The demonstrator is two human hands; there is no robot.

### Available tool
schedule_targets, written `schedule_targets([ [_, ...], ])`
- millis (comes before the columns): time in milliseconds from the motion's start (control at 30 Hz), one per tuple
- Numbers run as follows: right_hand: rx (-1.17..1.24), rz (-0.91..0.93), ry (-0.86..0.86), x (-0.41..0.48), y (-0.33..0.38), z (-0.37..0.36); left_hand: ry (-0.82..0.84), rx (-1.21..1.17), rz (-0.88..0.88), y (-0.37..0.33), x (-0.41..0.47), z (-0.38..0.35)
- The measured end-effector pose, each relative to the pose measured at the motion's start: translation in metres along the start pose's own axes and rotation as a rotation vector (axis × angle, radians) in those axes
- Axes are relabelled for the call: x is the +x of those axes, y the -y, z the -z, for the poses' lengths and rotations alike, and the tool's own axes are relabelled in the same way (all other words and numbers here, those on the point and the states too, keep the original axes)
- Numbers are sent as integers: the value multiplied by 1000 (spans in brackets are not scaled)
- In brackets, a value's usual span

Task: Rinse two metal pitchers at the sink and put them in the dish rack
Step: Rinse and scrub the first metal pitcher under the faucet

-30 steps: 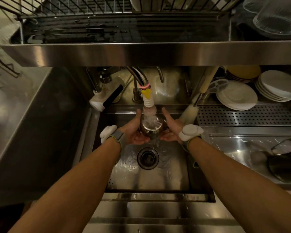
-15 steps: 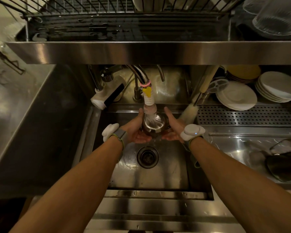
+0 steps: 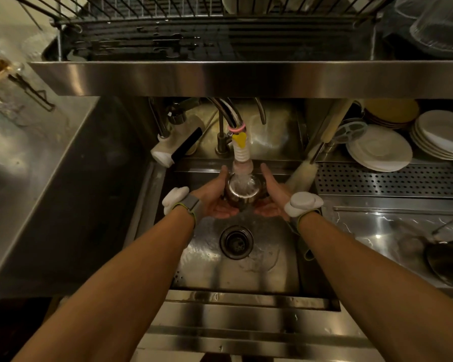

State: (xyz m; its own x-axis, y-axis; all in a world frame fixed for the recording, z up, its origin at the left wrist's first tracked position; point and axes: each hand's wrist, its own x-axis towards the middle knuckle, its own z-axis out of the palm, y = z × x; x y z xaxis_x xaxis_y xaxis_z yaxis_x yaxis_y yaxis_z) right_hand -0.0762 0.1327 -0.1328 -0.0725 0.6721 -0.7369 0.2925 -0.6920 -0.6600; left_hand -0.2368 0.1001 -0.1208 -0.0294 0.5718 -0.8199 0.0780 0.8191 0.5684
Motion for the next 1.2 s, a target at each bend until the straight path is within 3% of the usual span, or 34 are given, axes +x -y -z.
schedule_targets([
  [367,136,8,-18,12,-4,-11,47,-20,-32,7,-6,13],
  [633,238,153,-71,11,1,-12,-2,-48,-75,10,-6,11],
  [767,159,269,-71,12,2,-11,-236,47,-236,-7,-5,18],
  [933,75,309,-40,21,1,-10,-686,238,-463,-43,-12,31],
  [1067,8,321,-1,26,6,-12,-891,661,-588,-74,-14,48],
  [1200,19,322,2,30,5,-9,-1021,1037,-588,-99,-21,55],
])
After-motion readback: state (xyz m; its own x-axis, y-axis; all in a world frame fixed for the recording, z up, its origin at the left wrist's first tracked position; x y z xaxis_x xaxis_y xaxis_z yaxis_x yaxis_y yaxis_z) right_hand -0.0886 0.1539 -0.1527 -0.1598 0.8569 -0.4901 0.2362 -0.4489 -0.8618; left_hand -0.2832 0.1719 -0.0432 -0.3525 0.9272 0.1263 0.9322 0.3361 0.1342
